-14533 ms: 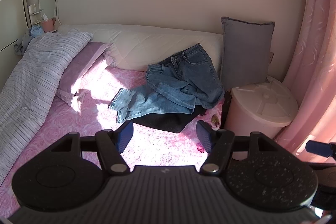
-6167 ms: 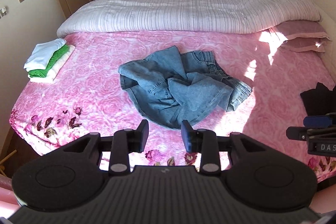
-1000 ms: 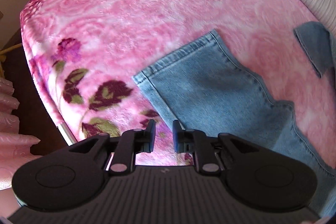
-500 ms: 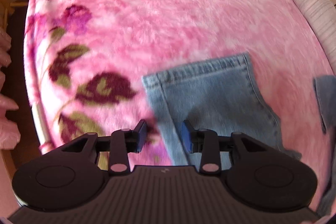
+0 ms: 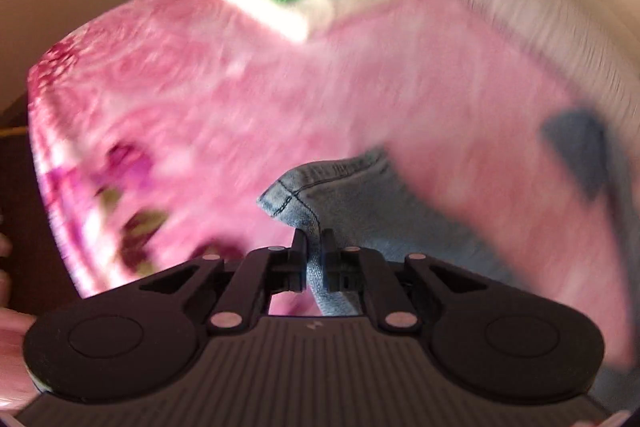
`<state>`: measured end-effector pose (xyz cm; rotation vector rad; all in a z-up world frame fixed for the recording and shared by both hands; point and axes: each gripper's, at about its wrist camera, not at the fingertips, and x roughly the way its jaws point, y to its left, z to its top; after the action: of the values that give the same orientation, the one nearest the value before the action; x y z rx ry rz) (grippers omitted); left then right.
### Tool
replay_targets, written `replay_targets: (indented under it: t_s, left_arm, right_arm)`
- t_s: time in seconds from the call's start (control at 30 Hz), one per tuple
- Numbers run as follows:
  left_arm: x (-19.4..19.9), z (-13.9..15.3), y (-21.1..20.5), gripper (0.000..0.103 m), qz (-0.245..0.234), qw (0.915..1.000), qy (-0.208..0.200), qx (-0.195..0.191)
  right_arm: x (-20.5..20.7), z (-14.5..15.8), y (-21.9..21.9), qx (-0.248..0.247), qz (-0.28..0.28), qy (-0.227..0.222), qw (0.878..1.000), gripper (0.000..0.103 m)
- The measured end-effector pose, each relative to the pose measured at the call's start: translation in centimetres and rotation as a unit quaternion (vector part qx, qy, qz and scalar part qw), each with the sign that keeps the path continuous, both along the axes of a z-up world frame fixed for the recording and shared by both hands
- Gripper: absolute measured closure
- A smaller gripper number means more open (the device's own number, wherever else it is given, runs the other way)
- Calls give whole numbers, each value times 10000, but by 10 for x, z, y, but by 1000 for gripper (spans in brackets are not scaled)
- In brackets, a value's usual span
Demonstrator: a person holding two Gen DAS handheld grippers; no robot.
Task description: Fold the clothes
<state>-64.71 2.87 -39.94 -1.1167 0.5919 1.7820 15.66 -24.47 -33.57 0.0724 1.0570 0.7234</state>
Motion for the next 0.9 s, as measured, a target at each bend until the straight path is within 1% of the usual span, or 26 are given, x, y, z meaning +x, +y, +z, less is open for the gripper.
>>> replay_targets:
  t_s: [0.07, 0.1, 0.13, 0.17, 0.23, 0.3, 0.33, 0.37, 0.43, 0.5, 0.53, 0.6, 0.7, 0.77, 0.9]
  left_arm:
    - [9, -23, -10, 94, -108, 9990, 99, -422]
    - [14, -30, -14, 93, -98, 9984, 213, -511]
    - [19, -31, -16, 91, -76, 9981, 343, -498]
    - [22, -31, -17, 90, -43, 9979, 420, -498]
    - [17, -23, -17, 88, 5, 9982, 326, -506]
    - [9, -13, -17, 83, 37, 9984, 278, -491]
    - [6, -6, -15, 82, 130, 9983, 339, -453]
    - [3, 1, -14, 83, 223, 9981, 399, -414]
    - [-3, 15, -11, 86, 427, 9975, 477, -290]
    - [-5, 29, -2, 85, 620, 9978, 246, -3]
    - [-3, 33, 8, 83, 644, 9979, 72, 82]
    - [7, 33, 33, 79, 569, 9979, -281, 153]
    - [37, 26, 82, 77, 307, 9953, -876, 268]
    - [63, 18, 120, 75, 126, 9906, -1328, 287]
    - [112, 4, 203, 71, -109, 9759, -2168, 236]
  right_arm:
    - [8, -20, -12, -489, -372, 124, 9980, 92]
    - [13, -36, -17, -806, -554, 306, 9947, 91]
    - [17, -52, -21, -1086, -712, 532, 9901, 90]
    - [19, -63, -24, -1245, -836, 803, 9854, 85]
    - [20, -71, -27, -1349, -1119, 1070, 9787, 81]
    - [22, -65, -26, -1402, -1174, 1119, 9767, 75]
    - [26, -60, -24, -1520, -1248, 1053, 9748, 69]
    - [29, -52, -23, -1593, -1376, 934, 9731, 65]
    - [39, -36, -21, -1495, -1630, 703, 9727, 63]
    - [49, -21, -17, -1371, -1855, 504, 9717, 60]
    - [55, -16, -11, -1231, -1876, 517, 9731, 58]
    - [63, -13, 6, -906, -1819, 659, 9769, 57]
    - [67, -24, 45, -564, -1622, 1045, 9796, 56]
    - [67, -32, 76, -448, -1436, 1205, 9813, 55]
    - [71, -40, 132, -251, -995, 1292, 9863, 55]
